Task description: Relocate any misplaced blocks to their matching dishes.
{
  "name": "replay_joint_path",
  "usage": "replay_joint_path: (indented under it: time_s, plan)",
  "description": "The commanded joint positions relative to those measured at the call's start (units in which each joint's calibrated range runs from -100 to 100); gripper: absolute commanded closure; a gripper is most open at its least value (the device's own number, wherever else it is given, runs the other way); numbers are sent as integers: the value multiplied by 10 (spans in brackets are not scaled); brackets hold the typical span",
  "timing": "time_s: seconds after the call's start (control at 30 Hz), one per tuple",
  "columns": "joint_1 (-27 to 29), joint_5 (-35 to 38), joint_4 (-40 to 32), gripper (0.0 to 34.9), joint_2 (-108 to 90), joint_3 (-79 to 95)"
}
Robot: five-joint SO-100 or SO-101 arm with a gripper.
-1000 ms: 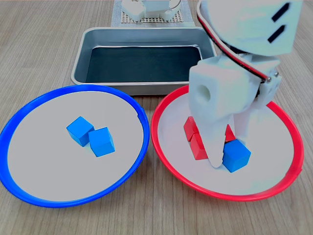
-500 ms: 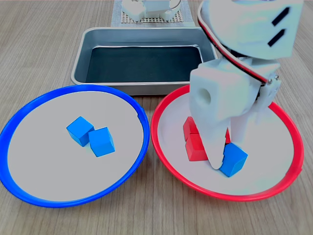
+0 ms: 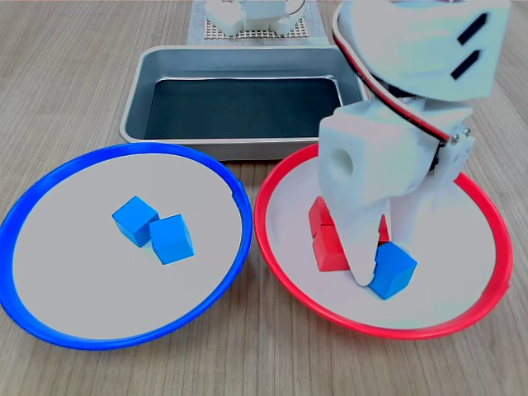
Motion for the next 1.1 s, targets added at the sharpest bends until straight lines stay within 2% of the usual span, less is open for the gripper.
replay_joint_path:
  time_s: [0.0,0.3,0.5,0.67,0.8,0.97,1.07]
  plan:
    - [-13,-22,3,346,-46,-4]
    - [-26,-63,33,346,-140,33]
    - [-6,-69,70,346,-209,54]
    - [41,-66,80,346,-278,94]
    - [114,-57,77,346,-309,123]
    - [189,-52,39,346,-287,124]
    - [213,-49,22,346,-269,117]
